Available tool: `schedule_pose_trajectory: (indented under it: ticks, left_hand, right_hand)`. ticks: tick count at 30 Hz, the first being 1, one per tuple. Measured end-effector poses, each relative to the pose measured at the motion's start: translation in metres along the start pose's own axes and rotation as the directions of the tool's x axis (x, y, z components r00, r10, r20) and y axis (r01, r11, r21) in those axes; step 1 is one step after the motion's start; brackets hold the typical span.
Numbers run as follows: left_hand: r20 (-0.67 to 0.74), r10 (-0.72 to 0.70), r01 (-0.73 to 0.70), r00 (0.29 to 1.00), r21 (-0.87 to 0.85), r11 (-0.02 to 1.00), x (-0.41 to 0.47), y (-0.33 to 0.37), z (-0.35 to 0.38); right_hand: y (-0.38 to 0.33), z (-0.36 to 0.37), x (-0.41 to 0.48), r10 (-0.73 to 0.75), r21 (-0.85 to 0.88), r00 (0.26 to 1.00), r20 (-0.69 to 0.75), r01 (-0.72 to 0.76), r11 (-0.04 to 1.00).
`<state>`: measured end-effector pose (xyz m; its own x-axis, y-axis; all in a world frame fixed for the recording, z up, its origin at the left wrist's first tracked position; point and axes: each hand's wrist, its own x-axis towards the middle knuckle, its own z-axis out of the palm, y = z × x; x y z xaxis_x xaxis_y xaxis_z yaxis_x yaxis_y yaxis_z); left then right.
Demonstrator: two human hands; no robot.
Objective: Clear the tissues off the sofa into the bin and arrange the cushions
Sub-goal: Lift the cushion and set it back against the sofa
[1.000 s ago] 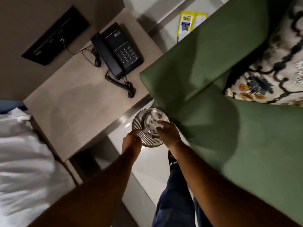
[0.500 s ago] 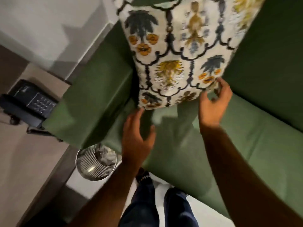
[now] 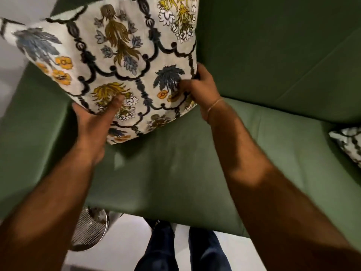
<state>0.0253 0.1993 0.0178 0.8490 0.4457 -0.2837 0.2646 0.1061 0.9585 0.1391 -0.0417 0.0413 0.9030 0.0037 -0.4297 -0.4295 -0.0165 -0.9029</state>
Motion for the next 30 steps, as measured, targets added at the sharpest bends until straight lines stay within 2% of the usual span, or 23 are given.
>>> schedule_pose_trajectory:
  ticks: [4, 6, 8, 14, 17, 22, 25, 27, 28, 30]
  left_hand:
    - [0.150, 0.087, -0.096, 0.985, 0.058, 0.994, -0.016, 0.012, 0.044]
    - [0.234, 0.156, -0.183, 0.960, 0.100, 0.978, -0.017, 0.015, 0.075]
    - [0.262, 0.199, -0.241, 0.944, 0.138, 0.961, -0.009, 0.015, 0.107]
    - [0.310, 0.155, -0.225, 0.938, 0.205, 0.952, 0.014, -0.002, 0.165]
    - [0.294, 0.177, -0.251, 0.939, 0.239, 0.938, 0.019, -0.010, 0.169]
    - [0.123, 0.186, -0.217, 0.975, 0.328, 0.920, -0.009, -0.022, 0.171]
    - [-0.111, 0.067, -0.034, 0.992, 0.281, 0.959, -0.061, -0.039, 0.189]
    - [-0.221, -0.007, 0.088, 0.975, 0.360, 0.929, -0.111, -0.057, 0.203]
    - [-0.209, -0.016, 0.107, 0.978, 0.430, 0.897, -0.138, -0.069, 0.206]
    - [-0.063, -0.027, 0.057, 0.998, 0.550, 0.833, -0.190, -0.088, 0.220]
  right_hand:
    - [0.007, -0.069, -0.032, -0.053, 0.059, 0.993, -0.108, 0.060, 0.996]
    - [0.007, -0.105, -0.040, -0.082, 0.037, 0.979, -0.185, 0.090, 0.995]
    - [0.009, -0.136, -0.042, -0.092, -0.001, 0.964, -0.249, 0.095, 0.995]
    - [0.039, -0.165, -0.023, -0.065, -0.076, 0.961, -0.270, 0.046, 0.996]
    - [0.052, -0.162, -0.016, -0.092, -0.056, 0.962, -0.255, 0.081, 0.995]
    - [0.063, -0.165, -0.038, -0.139, -0.074, 0.954, -0.266, 0.124, 0.990]
    - [0.070, -0.182, -0.068, -0.088, -0.144, 0.944, -0.319, 0.044, 0.989]
    - [0.079, -0.207, -0.087, -0.073, -0.150, 0.912, -0.404, 0.013, 0.989]
    - [0.086, -0.221, -0.097, -0.072, -0.151, 0.885, -0.460, 0.002, 0.989]
    - [0.098, -0.263, -0.117, -0.031, -0.110, 0.806, -0.591, -0.043, 0.993]
